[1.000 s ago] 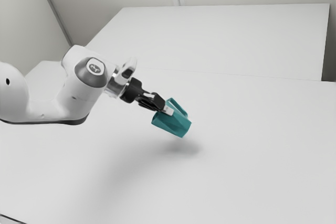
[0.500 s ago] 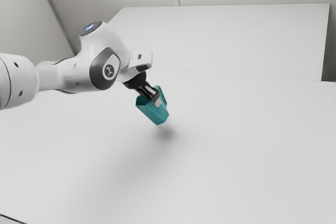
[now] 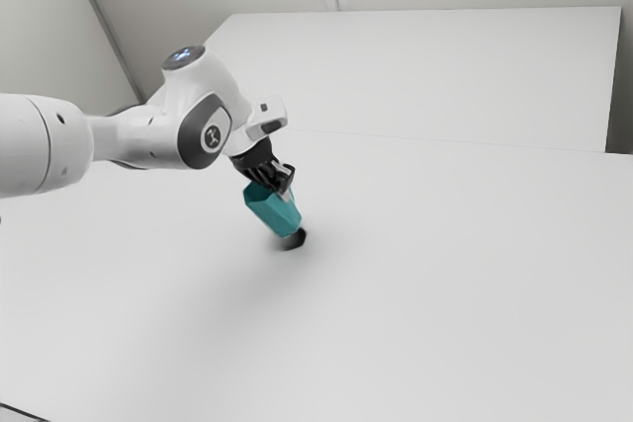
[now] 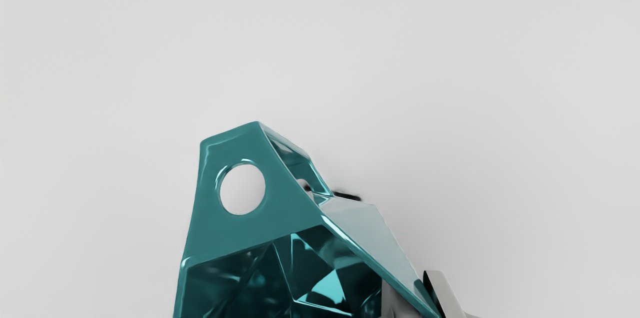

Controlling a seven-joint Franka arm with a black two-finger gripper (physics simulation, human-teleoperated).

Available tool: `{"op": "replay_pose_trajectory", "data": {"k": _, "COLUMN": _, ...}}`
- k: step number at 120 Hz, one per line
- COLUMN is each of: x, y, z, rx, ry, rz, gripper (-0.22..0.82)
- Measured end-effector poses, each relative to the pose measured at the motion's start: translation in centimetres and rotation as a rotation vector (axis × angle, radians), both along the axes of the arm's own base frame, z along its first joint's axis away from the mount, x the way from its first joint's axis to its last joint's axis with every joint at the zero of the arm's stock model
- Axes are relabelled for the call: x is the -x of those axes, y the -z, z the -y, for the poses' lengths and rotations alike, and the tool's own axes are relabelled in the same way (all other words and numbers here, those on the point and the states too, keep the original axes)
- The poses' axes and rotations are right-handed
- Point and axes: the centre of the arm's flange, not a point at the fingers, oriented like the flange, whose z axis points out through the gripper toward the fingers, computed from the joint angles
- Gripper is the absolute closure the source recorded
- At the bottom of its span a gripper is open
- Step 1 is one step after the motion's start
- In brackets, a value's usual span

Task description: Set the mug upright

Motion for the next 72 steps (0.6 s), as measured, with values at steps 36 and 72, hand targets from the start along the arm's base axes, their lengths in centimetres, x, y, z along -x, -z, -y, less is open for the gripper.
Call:
{"op": "replay_pose_trajectory", "data": {"k": 36, "x": 0.0, "y": 1.3, "z": -0.5, "rx": 0.008, "ry": -0.078, "rz": -0.041, "gripper": 0.77}}
{"op": "replay_pose_trajectory", "data": {"k": 72, "x": -0.3, "y": 2.6, "z": -0.7, "rx": 0.013, "ry": -0.127, "rz": -0.069, "gripper": 0.76}}
